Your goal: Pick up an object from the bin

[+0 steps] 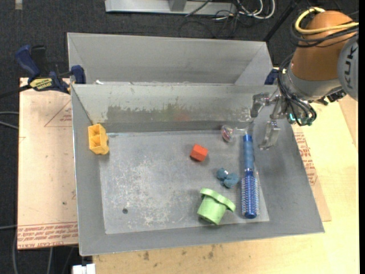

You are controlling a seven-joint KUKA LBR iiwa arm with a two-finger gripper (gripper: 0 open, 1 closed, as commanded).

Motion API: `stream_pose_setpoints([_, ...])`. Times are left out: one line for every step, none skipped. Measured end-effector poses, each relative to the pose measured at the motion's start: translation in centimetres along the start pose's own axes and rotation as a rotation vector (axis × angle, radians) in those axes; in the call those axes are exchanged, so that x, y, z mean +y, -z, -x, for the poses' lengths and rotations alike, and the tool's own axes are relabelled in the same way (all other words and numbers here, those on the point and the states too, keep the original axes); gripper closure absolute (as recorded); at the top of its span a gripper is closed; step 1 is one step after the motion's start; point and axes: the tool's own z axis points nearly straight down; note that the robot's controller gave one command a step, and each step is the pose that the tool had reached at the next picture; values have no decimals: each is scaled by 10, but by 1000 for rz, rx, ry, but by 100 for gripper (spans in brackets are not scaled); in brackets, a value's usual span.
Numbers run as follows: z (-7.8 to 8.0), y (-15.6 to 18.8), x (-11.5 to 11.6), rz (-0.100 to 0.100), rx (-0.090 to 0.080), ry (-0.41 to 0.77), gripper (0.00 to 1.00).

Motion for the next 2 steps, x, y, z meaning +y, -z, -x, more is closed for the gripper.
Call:
stream_pose_setpoints([-38,-112,1,2,3,233,0])
stream_pose_setpoints([-36,-109,1,0,-3,236,100])
